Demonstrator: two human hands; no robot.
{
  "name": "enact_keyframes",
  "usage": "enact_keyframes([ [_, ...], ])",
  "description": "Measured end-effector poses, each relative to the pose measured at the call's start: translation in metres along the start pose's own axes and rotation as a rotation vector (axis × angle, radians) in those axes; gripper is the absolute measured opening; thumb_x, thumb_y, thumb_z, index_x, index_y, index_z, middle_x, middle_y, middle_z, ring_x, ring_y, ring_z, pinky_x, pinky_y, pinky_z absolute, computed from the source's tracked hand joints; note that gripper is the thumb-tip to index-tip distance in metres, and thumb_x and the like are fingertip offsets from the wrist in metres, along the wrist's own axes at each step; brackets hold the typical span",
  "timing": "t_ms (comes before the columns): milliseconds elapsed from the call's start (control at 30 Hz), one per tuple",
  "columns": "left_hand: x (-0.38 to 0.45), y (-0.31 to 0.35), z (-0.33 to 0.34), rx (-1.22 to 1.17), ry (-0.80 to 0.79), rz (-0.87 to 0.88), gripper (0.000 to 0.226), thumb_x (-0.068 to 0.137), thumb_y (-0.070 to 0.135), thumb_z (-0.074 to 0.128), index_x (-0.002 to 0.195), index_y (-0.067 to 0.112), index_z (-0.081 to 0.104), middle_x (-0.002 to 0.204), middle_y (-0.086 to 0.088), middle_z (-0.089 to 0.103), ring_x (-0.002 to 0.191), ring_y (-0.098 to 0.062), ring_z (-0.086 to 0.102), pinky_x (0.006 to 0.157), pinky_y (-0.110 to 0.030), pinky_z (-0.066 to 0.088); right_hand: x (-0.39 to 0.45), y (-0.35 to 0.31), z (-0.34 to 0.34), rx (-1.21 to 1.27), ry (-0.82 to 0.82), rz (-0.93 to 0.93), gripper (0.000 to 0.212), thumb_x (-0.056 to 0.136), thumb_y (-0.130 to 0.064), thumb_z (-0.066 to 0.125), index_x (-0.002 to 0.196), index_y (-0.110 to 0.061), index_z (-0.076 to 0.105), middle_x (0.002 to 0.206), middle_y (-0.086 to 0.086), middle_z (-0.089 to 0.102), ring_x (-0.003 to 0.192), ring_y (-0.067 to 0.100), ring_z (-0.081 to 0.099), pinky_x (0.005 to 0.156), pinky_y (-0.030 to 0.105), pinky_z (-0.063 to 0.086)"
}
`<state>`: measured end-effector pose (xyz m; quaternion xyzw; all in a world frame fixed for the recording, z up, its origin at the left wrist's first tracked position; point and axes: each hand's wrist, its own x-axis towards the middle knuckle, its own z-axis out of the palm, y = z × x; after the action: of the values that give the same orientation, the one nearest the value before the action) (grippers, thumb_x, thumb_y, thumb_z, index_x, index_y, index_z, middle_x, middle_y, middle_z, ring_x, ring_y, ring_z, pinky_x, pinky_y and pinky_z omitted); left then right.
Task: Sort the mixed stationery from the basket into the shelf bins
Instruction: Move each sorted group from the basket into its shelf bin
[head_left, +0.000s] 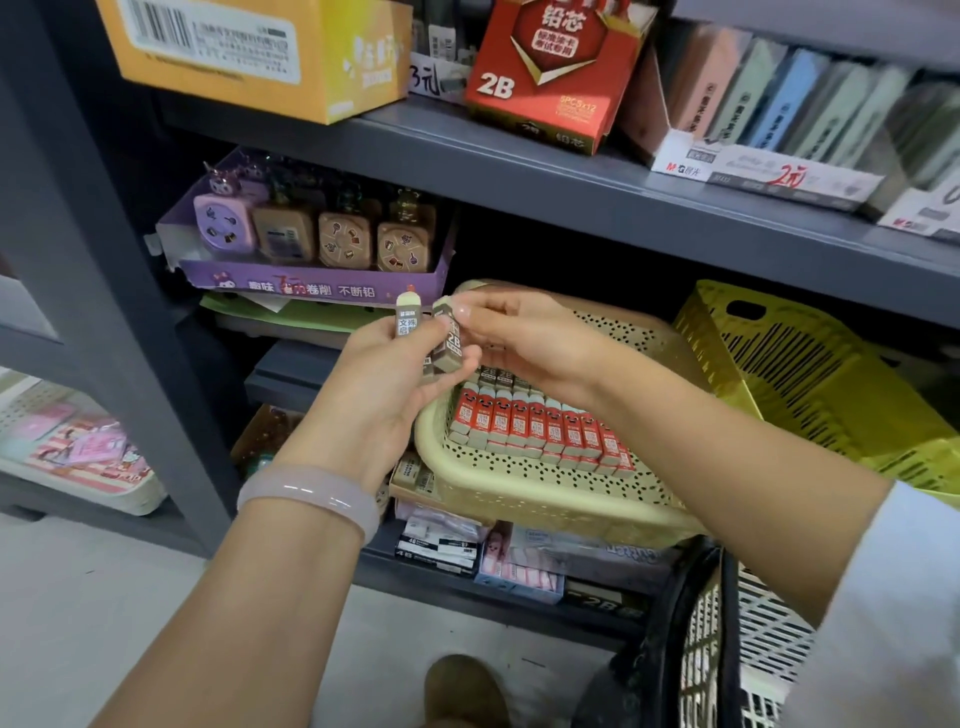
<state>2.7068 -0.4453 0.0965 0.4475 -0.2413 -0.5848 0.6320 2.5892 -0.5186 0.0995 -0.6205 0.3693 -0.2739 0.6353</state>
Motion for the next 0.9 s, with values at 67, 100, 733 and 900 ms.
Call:
enact_keyframes([
  [67, -0.002, -0.001, 0.001, -0.002, -0.008, 0.012, 0.012, 0.092, 0.004, 0.051, 0.085, 0.002, 0.061, 0.079, -0.012, 0.064, 0.065, -0.018, 0.064, 0.062, -0.025, 0.058, -0.002, 0.001, 0.001, 0.051, 0.025, -0.021, 0.009, 0.092, -0.011, 0.052, 0.092, -0.013, 0.061, 0.079, -0.003, 0.066, 0.071, 0.003, 0.063, 0.068, 0.017, 0.049],
  [100, -0.002, -0.001, 0.001, 0.018, -0.008, 0.023, 0.013, 0.092, 0.005, 0.051, 0.084, 0.003, 0.060, 0.080, -0.012, 0.065, 0.066, -0.018, 0.065, 0.064, -0.025, 0.059, -0.002, 0.001, 0.000, 0.098, 0.031, -0.033, 0.009, 0.092, -0.010, 0.052, 0.090, -0.013, 0.060, 0.075, -0.005, 0.067, 0.068, 0.002, 0.063, 0.066, 0.017, 0.050],
  [733, 0.007, 0.002, -0.011, 0.032, 0.082, 0.020, 0.011, 0.095, 0.007, 0.048, 0.088, 0.010, 0.055, 0.089, -0.008, 0.068, 0.081, -0.017, 0.068, 0.074, -0.028, 0.057, 0.038, 0.031, -0.027, -0.221, 0.613, 0.271, 0.029, 0.092, -0.016, 0.054, 0.115, 0.002, 0.058, 0.079, 0.005, 0.059, 0.068, 0.014, 0.057, 0.085, 0.030, 0.054],
  [900, 0.007, -0.001, -0.009, 0.102, 0.144, 0.066, 0.019, 0.093, 0.005, 0.050, 0.078, 0.015, 0.056, 0.079, -0.002, 0.061, 0.073, -0.012, 0.058, 0.071, -0.024, 0.049, 0.012, 0.011, -0.011, -0.042, 0.203, 0.009, 0.012, 0.092, -0.022, 0.054, 0.096, -0.016, 0.063, 0.081, -0.002, 0.066, 0.067, 0.004, 0.061, 0.063, 0.015, 0.051],
])
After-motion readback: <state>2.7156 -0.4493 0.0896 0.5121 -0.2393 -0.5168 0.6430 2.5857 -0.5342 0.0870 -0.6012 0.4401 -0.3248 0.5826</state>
